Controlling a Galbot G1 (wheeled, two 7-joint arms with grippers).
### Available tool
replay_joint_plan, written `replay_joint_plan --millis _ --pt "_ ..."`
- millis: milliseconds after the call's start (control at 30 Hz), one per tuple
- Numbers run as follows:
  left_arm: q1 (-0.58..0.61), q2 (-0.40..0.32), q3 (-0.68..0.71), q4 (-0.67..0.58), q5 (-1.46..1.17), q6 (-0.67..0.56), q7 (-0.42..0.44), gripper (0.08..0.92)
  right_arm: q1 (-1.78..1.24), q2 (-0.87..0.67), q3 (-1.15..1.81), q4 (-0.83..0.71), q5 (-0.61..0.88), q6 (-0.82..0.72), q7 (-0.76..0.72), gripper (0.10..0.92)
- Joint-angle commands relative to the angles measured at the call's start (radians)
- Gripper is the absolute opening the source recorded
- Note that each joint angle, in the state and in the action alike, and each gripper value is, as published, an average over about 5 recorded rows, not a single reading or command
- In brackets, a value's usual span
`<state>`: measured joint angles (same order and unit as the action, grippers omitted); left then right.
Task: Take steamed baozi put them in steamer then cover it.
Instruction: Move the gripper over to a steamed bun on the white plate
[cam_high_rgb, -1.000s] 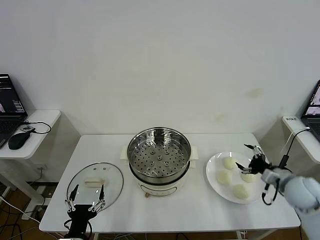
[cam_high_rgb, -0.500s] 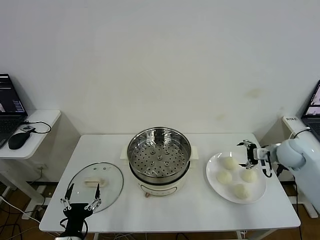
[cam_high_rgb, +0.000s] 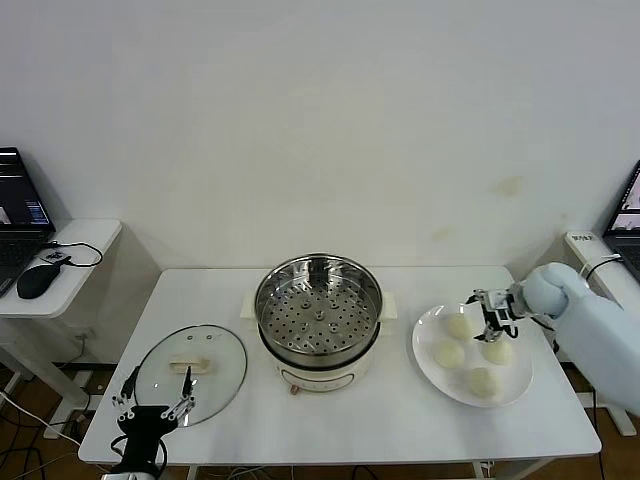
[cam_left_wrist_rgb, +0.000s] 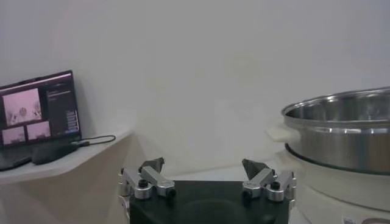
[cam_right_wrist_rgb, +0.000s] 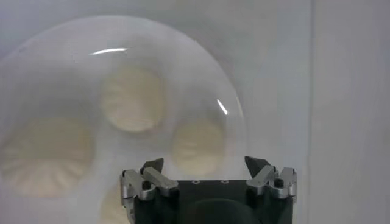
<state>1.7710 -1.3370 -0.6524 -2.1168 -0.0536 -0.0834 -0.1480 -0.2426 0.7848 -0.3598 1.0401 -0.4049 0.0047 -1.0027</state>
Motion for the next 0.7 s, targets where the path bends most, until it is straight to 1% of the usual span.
replay_joint_plan --millis 33,200,400,567,700 --pt "-0.001 0.000 -0.003 0.001 0.002 -0.002 0.000 0.823 0.048 0.071 -0.052 -0.108 -0.020 0.002 -0.017 0.823" --pt "-0.003 0.000 -0.003 0.006 0.003 -0.003 -0.001 0.823 0.050 0.081 -0.056 -0.125 -0.029 -0.001 -0.018 0.805" --pt "-0.006 0.000 -0.003 0.010 0.003 -0.003 -0.003 0.823 0.052 0.090 -0.059 -0.136 -0.031 -0.003 -0.014 0.739" --pt "-0.004 0.001 -0.005 0.011 0.003 -0.006 -0.004 0.823 0.057 0.084 -0.067 -0.126 -0.026 -0.005 -0.022 0.663" --pt "0.001 0.001 -0.008 0.011 0.002 -0.009 -0.005 0.823 0.068 0.070 -0.080 -0.105 -0.009 -0.005 -0.032 0.626"
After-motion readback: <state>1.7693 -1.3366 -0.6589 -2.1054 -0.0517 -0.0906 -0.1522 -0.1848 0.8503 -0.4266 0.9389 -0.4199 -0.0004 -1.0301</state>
